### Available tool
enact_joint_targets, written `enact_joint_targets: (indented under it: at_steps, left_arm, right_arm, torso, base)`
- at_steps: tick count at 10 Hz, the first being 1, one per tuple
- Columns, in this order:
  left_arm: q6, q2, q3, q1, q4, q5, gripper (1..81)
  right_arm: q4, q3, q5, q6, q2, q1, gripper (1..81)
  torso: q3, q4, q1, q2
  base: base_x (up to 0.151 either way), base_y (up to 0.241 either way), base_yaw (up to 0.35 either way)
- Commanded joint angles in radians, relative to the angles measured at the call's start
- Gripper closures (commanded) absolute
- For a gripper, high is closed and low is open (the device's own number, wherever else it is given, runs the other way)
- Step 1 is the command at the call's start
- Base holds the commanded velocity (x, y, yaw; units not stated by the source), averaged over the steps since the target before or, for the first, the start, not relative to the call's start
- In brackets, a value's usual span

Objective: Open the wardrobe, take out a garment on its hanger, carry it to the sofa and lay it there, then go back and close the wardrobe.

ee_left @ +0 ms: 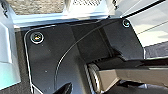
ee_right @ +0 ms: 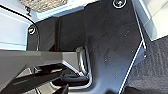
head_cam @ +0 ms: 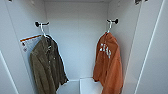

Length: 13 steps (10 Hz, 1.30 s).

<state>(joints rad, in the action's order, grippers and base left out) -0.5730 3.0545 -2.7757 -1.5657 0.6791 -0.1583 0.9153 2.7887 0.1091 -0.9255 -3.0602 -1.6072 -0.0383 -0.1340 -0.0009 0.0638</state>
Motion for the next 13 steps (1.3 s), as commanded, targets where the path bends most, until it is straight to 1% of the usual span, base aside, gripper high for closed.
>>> enact_joint_targets:
  at_steps: [1,2,3,4,5,6,7,8,9,10,11,12,13]
  left_arm:
    - [0.005,-0.006,0.001,0.048,0.054,0.029,1.0]
    - [0.002,-0.011,0.002,0.048,0.050,0.029,1.0]
    - [-0.011,-0.023,0.004,0.043,0.046,0.031,1.0]
    - [-0.024,-0.026,0.007,0.028,0.040,0.043,1.0]
    - [-0.036,-0.025,0.008,0.008,0.031,0.043,1.0]
    - [-0.036,-0.025,0.008,0.008,0.027,0.089,1.0]
    - [-0.018,-0.023,0.010,0.009,-0.009,0.102,1.0]
    - [0.060,-0.022,0.010,0.011,-0.083,0.106,1.0]
    - [0.207,-0.020,0.016,0.013,-0.163,0.112,1.0]
    - [0.321,-0.023,0.034,0.023,-0.270,0.118,1.0]
    - [0.395,-0.023,0.048,0.048,-0.358,0.167,1.0]
    - [0.406,-0.019,0.067,0.058,-0.435,0.238,1.0]
    - [0.407,-0.026,0.067,0.071,-0.441,0.244,1.0]
  right_arm:
    - [0.010,0.003,-0.037,-0.001,0.002,0.042,1.0]
    - [0.010,0.001,-0.037,0.002,0.002,0.043,1.0]
    - [0.010,-0.002,-0.037,0.002,0.002,0.046,1.0]
    - [0.010,-0.002,-0.037,0.002,0.001,0.048,1.0]
    - [0.010,-0.002,-0.037,0.002,0.001,0.049,1.0]
    - [0.010,-0.003,-0.037,0.002,0.001,0.051,1.0]
    - [0.010,-0.003,-0.037,0.002,-0.001,0.051,1.0]
    - [0.010,0.000,-0.037,0.002,0.001,0.049,1.0]
    - [0.010,0.001,-0.037,0.002,0.001,0.048,1.0]
    - [0.010,0.001,-0.037,0.002,0.002,0.048,1.0]
    - [0.010,0.001,-0.037,0.002,0.001,0.046,1.0]
    - [0.010,0.003,-0.037,0.002,0.002,0.045,1.0]
    - [0.010,0.003,-0.037,0.002,0.002,0.045,1.0]
  torso:
    - [0.036,-0.090,0.001,0.000]
    - [0.047,-0.095,0.001,0.000]
    - [0.059,-0.128,0.001,0.000]
    - [0.034,-0.084,0.001,0.000]
    - [0.039,-0.096,0.001,0.000]
    - [0.040,-0.097,0.001,0.001]
    - [0.040,-0.097,0.001,0.001]
    - [0.040,-0.097,0.001,0.001]
    - [0.040,-0.097,0.001,0.001]
    - [0.040,-0.097,0.001,0.001]
    - [0.040,-0.097,0.001,0.001]
    - [0.040,-0.097,0.001,0.001]
    - [0.040,-0.097,0.001,0.001]
  base:
    - [0.000,0.000,0.000]
    - [0.000,0.000,0.000]
    - [0.000,0.000,0.000]
    - [0.000,0.000,0.000]
    - [0.000,0.000,0.000]
    - [0.000,0.000,0.000]
    - [0.000,0.000,0.000]
    - [0.000,0.000,0.000]
    - [0.000,0.000,0.000]
    - [0.000,0.000,0.000]
    - [0.000,0.000,0.000]
    - [0.000,0.000,0.000]
    - [0.000,0.000,0.000]
